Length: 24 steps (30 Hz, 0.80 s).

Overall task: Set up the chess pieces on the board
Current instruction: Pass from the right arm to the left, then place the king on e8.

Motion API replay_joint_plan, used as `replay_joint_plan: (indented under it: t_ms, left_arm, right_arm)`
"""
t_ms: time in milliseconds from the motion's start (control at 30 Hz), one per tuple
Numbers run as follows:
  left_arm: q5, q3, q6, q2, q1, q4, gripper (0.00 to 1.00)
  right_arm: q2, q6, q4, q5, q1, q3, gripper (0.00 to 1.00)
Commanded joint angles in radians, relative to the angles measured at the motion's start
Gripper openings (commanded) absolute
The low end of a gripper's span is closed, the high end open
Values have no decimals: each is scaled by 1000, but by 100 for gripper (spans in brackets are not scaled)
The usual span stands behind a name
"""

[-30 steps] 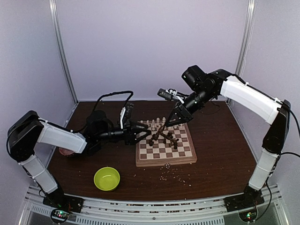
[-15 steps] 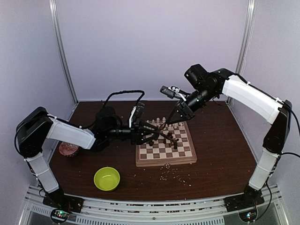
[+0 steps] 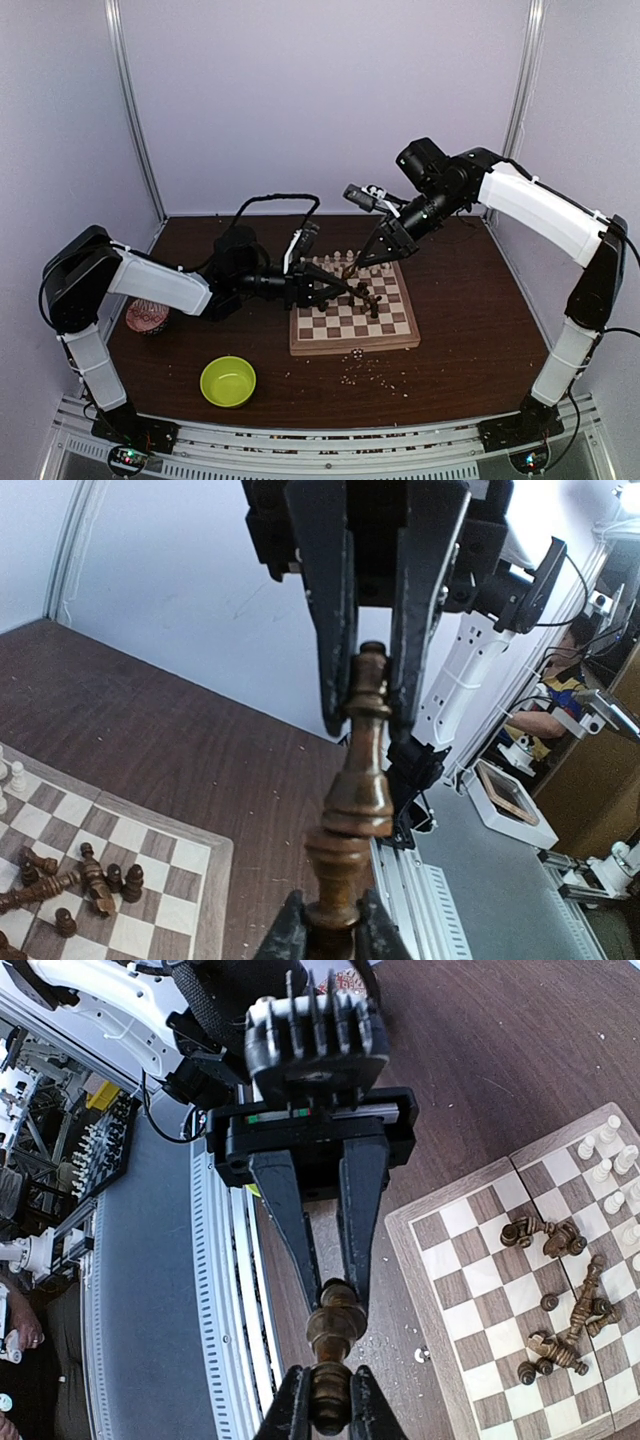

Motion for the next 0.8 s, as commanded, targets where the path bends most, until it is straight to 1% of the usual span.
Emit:
replay_joint_plan:
  t_ms: [0, 67, 167, 300, 367, 433, 533, 600, 667, 767]
  left_arm:
    - [26, 31, 9, 7, -6, 3, 13]
    - [20, 24, 12, 3, -6, -13, 9]
    - [-8, -4, 23, -31, 1, -78, 6]
    - [-60, -99, 29, -111, 39, -158, 2]
    - [-105, -129, 49, -168, 68, -262, 1]
    - [-182, -134, 100, -231, 95, -427, 0]
    - [-362, -100, 177, -318, 122, -712, 3]
    - [-489, -73, 193, -359, 137, -856, 2]
    - [-587, -52, 192, -393, 153, -958, 2]
    - [-673, -51, 169, -440, 171, -1032, 2]
  right_arm:
    - [-27, 13, 18, -10, -5, -10, 0]
    - [-26, 10, 18, 2, -6, -7, 0]
    - [-34, -2, 9, 55, -14, -1, 0]
    - [-52, -43, 2, 149, -24, -15, 0]
    - [-54, -75, 3, 234, -7, -38, 0]
    - [-48, -124, 4, 342, 27, -71, 0]
    - [-25, -180, 36, 477, 94, -136, 0]
    - [16, -194, 41, 528, 131, -145, 0]
    - [68, -196, 38, 560, 159, -130, 0]
    - [140, -196, 38, 596, 188, -101, 0]
